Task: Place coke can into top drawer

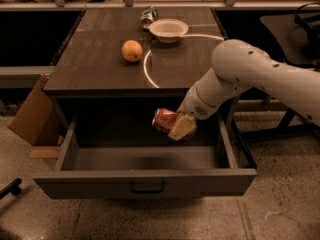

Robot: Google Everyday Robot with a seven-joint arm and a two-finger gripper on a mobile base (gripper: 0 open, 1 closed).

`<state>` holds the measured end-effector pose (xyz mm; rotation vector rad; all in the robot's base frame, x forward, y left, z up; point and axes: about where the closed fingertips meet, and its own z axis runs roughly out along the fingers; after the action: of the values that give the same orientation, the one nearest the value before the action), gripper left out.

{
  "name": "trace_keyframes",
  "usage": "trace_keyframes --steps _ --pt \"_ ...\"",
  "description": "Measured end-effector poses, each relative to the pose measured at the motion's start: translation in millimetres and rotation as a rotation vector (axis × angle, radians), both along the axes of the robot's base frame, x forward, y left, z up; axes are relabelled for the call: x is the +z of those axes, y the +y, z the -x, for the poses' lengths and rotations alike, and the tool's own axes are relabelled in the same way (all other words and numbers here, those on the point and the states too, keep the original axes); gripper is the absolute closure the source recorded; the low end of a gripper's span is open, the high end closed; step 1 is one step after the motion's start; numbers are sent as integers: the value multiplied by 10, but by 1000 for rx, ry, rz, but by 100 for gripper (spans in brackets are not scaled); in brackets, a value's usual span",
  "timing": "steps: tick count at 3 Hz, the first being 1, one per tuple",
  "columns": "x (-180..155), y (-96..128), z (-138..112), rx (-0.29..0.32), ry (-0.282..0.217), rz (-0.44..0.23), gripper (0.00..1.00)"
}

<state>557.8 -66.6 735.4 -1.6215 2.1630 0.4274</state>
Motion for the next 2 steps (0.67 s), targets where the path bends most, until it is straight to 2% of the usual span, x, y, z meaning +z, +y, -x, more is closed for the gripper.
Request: trace_keyframes --steps 2 --pt "-377 -39 -77 -74 30 33 100"
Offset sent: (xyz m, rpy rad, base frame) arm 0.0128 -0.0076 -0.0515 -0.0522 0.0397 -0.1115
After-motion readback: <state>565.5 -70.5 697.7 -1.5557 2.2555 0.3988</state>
